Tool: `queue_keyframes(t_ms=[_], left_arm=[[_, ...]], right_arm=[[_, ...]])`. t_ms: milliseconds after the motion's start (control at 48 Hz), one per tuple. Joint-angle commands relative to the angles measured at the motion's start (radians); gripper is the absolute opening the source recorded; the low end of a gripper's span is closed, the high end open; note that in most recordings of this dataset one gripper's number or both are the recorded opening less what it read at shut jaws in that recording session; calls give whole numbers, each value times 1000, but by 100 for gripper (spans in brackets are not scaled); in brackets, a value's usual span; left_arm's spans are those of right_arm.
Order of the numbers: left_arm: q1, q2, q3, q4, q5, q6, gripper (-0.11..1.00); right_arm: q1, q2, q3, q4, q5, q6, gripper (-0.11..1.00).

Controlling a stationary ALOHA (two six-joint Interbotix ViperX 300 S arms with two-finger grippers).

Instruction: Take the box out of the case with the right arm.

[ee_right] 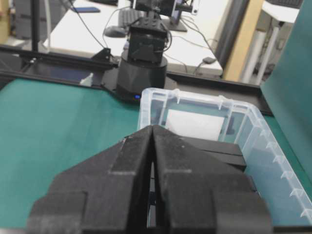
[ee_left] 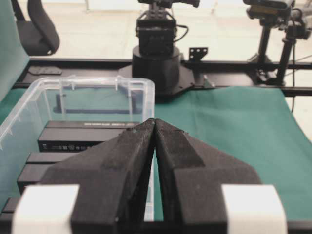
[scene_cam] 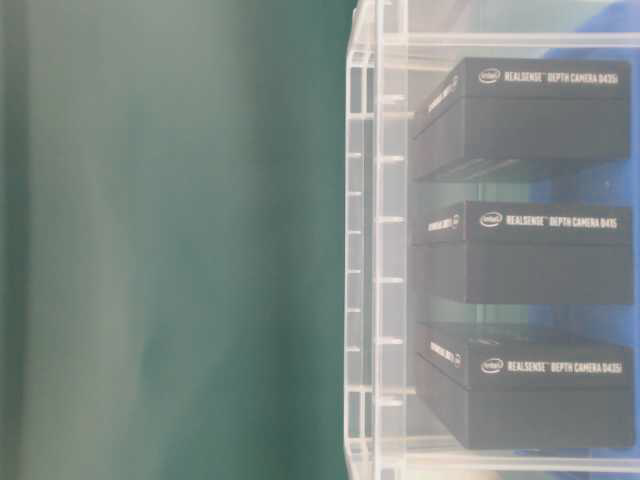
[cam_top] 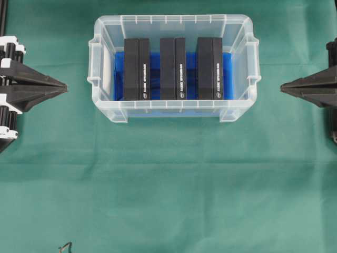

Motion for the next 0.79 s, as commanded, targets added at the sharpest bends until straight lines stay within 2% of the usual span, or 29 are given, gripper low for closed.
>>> queue_keyframes(t_ms=[0,229,396,541,770], left_arm=[[2,8,-25,17,25,-3,11],[0,-3,-61,17,100,-5,11],[2,-15,-101,17,144,-28,11],[2,-25,-195,17,250,-41,11],[2,-11,-380,21,491,-43,11]], right_arm=[[0,11,-15,5,0,0,6],[0,25,-91,5,172,2,6],[0,23,-184,5,261,5,6],[0,26,-293,5,331,5,6],[-8,60,-451,5,465,5,6]])
